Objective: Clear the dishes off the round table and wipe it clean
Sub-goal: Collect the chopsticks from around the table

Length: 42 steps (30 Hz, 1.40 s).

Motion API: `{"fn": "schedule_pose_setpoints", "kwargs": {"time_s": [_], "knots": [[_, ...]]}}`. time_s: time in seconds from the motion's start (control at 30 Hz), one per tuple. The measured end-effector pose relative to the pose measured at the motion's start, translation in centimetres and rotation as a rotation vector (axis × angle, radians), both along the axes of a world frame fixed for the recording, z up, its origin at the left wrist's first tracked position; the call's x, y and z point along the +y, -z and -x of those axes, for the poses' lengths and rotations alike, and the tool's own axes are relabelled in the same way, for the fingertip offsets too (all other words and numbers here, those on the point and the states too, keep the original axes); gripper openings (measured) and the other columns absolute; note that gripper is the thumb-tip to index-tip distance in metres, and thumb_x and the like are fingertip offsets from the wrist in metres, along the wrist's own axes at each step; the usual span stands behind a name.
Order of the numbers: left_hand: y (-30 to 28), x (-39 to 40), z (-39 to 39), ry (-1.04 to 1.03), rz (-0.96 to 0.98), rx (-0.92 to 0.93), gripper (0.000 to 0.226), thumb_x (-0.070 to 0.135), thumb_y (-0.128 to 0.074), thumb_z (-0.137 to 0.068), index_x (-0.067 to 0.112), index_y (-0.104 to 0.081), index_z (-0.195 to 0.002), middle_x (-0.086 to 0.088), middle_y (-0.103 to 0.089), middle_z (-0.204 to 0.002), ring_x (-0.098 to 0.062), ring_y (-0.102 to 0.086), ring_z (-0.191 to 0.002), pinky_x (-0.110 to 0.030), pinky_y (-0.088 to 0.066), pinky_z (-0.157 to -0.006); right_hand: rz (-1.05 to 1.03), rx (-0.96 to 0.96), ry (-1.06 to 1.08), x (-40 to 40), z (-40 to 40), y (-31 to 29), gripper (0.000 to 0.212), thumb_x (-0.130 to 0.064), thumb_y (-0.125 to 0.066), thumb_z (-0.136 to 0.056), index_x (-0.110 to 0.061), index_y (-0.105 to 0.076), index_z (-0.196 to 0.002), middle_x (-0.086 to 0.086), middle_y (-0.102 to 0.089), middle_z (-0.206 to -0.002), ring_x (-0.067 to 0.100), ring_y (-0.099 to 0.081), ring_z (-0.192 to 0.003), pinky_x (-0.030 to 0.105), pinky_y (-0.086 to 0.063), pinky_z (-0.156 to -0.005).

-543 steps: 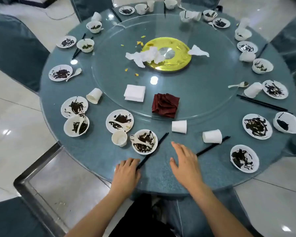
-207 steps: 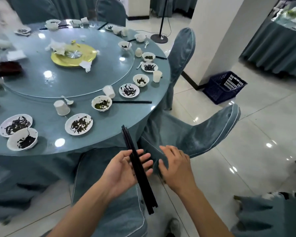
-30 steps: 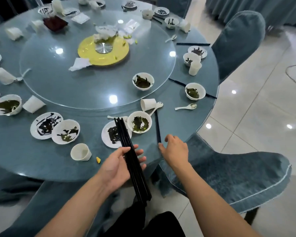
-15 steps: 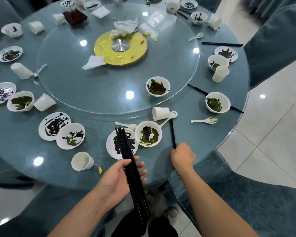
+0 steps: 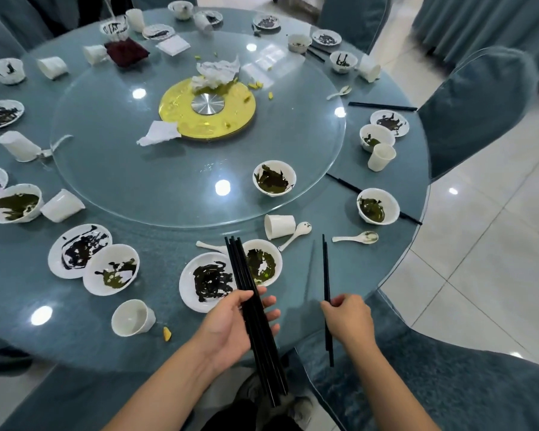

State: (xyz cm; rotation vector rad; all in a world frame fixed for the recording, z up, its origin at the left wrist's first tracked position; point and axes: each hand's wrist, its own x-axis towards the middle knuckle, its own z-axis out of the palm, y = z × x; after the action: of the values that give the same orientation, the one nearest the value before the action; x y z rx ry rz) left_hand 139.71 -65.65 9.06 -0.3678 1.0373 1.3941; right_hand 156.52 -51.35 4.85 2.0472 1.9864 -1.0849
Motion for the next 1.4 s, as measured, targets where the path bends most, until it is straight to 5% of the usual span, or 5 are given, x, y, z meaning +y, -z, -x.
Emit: {"fn": "schedule_pose_setpoints", "kwargs": {"time_s": [0.13,0.37,0.63,0.93,1.4], "knots": [[-0.1,2.3,-1.0,0.057,-0.014,0.014,0.025,0.015,-0.046,-0.099,0.005,-0.062,-0.114,-0.017,-0.070,-0.094,-0.034,-0.066,-0.082,-0.049,-0.053,-0.081,-0.036,0.140,-0.094,-1.0,-1.0,-4.4,0.009,-0.033,-0.069,-0.084,-0.025,-0.065,-0.086,-0.011,-0.067,-0.078,0.011,-0.063,-0.079,0.030,-0.053,-0.072],[-0.9,6.8,-4.5,0.189,-0.053,0.026,0.028,0.015,-0.045,-0.098,0.004,-0.070,-0.098,-0.017,-0.072,-0.096,-0.036,-0.066,-0.094,-0.049,-0.050,-0.088,-0.088,0.130,-0.260,-2.4,-1.6,-9.3,0.009,-0.033,-0.065,-0.082,-0.025,-0.061,-0.080,-0.005,-0.066,-0.069,0.009,-0.061,-0.068,0.024,-0.044,-0.058],[-2.0,10.3,-10.8,0.163,-0.074,0.029,0.018,0.005,-0.046,-0.099,0.004,-0.060,-0.109,-0.018,-0.069,-0.092,-0.033,-0.069,-0.077,-0.053,-0.051,-0.088,-0.291,0.115,-0.406,-1.1,-7.0,-11.5,0.013,-0.035,-0.060,-0.088,-0.036,-0.059,-0.101,-0.020,-0.052,-0.068,0.013,-0.063,-0.091,0.033,-0.046,-0.082],[-3.1,12.5,-23.6,0.117,-0.057,0.079,0.020,-0.005,-0.043,-0.097,0.006,-0.059,-0.104,-0.016,-0.069,-0.087,-0.031,-0.067,-0.071,-0.045,-0.055,-0.070,-0.561,0.118,-0.480,4.1,-21.0,-10.9,0.013,-0.042,-0.053,-0.094,-0.030,-0.059,-0.096,-0.011,-0.062,-0.088,0.014,-0.059,-0.082,0.036,-0.049,-0.079],[-5.3,15.9,-36.5,0.010,-0.086,0.000,0.026,0.006,-0.057,-0.080,0.005,-0.063,-0.106,-0.016,-0.069,-0.090,-0.033,-0.068,-0.078,-0.050,-0.055,-0.082,-0.587,0.010,-0.551,12.8,-36.3,-8.5,0.028,-0.040,-0.053,-0.098,-0.030,-0.059,-0.123,-0.008,-0.060,-0.121,0.016,-0.056,-0.107,0.035,-0.042,-0.097]]}}
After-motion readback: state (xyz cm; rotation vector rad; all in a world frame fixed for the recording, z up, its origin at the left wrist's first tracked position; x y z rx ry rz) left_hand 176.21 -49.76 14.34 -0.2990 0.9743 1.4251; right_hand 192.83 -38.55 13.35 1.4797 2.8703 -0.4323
